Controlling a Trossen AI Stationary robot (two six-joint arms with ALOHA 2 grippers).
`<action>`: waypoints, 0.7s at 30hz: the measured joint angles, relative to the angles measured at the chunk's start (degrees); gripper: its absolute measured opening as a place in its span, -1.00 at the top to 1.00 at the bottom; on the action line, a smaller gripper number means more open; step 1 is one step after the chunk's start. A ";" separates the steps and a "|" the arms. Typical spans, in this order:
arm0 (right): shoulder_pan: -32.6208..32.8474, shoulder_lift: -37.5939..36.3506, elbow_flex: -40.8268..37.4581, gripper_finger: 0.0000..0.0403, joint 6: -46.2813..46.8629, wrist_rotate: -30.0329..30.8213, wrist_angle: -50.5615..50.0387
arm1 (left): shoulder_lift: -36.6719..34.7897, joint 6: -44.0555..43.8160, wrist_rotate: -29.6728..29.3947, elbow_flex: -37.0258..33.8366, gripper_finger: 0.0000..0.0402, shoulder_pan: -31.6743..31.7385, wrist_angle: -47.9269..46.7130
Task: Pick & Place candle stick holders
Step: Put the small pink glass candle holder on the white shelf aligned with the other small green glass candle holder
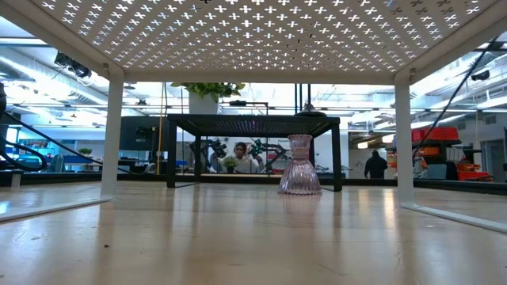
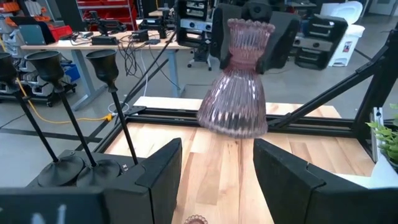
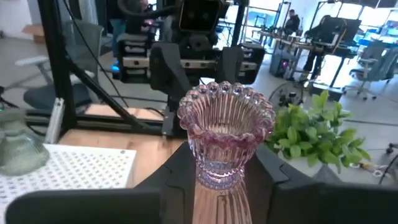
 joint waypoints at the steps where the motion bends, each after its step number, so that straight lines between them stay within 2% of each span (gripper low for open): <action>1: 0.00 0.96 0.68 0.57 -0.35 -0.22 -0.12 | 0.01 -0.01 0.00 0.00 0.00 0.00 -0.01; 8: -1.12 6.99 4.17 0.57 -2.44 -5.70 3.72 | 0.00 -1.70 3.02 -0.02 -0.01 -0.02 0.63; 15: -3.39 10.90 6.50 0.57 -2.60 -7.64 5.00 | 0.00 -2.34 4.33 -0.02 -0.01 0.00 1.07; 21: -4.91 13.26 7.67 0.57 -2.60 -13.37 8.27 | 0.00 -2.56 4.44 -0.02 -0.01 0.00 1.20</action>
